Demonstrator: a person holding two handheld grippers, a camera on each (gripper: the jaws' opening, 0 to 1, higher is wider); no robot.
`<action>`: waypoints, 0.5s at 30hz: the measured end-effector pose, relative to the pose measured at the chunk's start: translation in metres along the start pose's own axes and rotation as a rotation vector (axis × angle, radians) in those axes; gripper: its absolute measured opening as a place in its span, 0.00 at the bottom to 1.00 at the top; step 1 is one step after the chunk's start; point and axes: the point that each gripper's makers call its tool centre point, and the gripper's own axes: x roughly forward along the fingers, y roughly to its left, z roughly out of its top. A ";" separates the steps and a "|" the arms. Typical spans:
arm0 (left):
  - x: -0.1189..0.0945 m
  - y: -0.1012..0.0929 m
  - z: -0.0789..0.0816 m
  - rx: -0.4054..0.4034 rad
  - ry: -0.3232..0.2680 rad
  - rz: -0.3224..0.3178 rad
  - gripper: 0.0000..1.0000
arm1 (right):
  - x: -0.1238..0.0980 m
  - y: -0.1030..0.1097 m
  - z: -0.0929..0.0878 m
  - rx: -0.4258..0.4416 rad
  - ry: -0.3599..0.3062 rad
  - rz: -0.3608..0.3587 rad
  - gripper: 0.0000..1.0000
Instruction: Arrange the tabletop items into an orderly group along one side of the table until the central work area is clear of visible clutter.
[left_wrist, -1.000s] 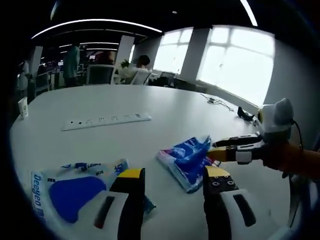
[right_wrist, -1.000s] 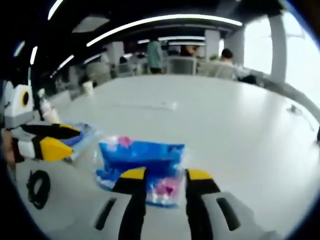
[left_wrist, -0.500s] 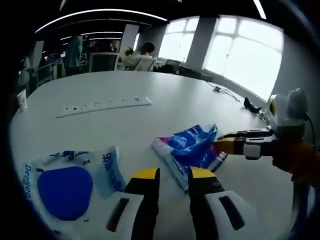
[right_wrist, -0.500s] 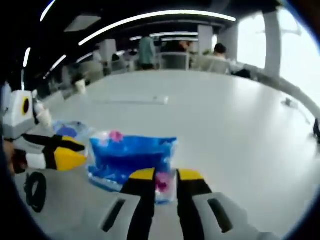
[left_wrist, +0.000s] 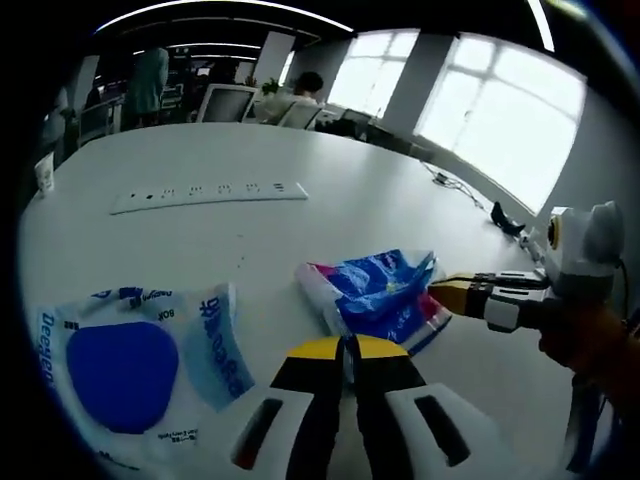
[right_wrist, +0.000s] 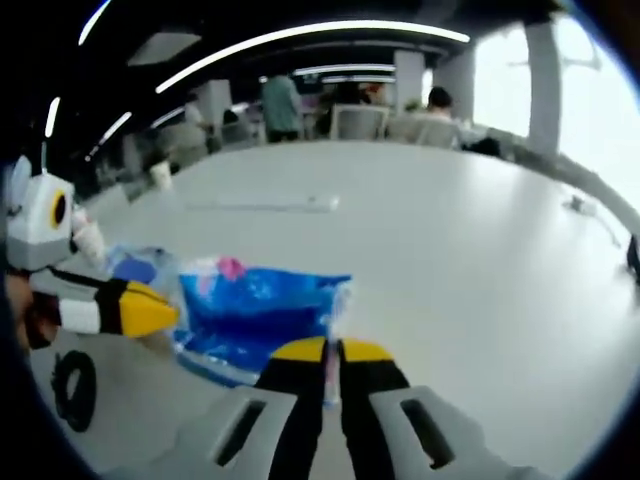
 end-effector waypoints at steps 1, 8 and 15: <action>-0.001 0.000 0.001 0.000 -0.002 -0.001 0.02 | -0.001 0.000 0.001 -0.001 0.000 0.001 0.01; -0.010 0.007 0.002 -0.048 0.012 0.029 0.02 | 0.000 0.007 0.002 0.005 -0.003 0.024 0.01; -0.010 0.015 -0.004 -0.069 0.028 0.041 0.02 | 0.005 0.014 0.001 0.009 0.004 0.045 0.01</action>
